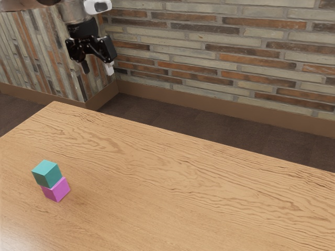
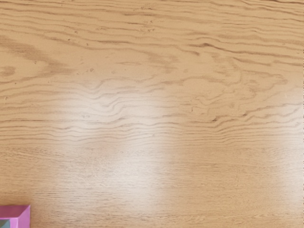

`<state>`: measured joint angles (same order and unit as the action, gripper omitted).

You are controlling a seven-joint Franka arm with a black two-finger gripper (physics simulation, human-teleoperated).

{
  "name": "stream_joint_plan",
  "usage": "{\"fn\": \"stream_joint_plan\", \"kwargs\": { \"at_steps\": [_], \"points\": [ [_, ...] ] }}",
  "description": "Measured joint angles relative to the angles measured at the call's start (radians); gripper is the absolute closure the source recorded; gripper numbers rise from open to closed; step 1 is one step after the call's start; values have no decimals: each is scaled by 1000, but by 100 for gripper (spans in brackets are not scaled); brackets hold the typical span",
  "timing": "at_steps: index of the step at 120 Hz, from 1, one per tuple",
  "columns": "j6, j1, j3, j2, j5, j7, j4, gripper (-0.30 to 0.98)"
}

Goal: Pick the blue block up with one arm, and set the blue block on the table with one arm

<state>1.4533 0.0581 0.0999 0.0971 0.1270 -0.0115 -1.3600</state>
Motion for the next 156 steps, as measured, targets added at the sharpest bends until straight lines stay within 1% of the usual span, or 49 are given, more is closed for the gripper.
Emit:
{"fn": "stream_joint_plan", "kwargs": {
  "at_steps": [10, 26, 30, 37, 45, 58, 75, 93, 112, 124, 138, 156],
  "points": [
    [27, -4, 2, 10, 4, 17, -6, 0],
    [62, -13, 0, 78, 3, 41, -13, 0],
    [91, -10, 0, 34, -1, 47, -123, 0],
    [169, -9, 0, -84, -13, 58, -354, 0],
    [239, -1, 15, -197, -28, 68, -533, 0],
    [344, -21, 62, -310, -77, 76, -742, 0],
    [492, -27, 138, -334, -158, 59, -884, 0],
    [615, -28, 211, -345, -205, 20, -960, 0],
    [696, -28, 295, -358, -249, -48, -1020, 0],
    [734, -29, 334, -333, -287, -92, -1028, 0],
    [769, -29, 346, -300, -307, -136, -1031, 0],
    [793, -29, 344, -312, -313, -184, -1062, 0]
  ]
}}
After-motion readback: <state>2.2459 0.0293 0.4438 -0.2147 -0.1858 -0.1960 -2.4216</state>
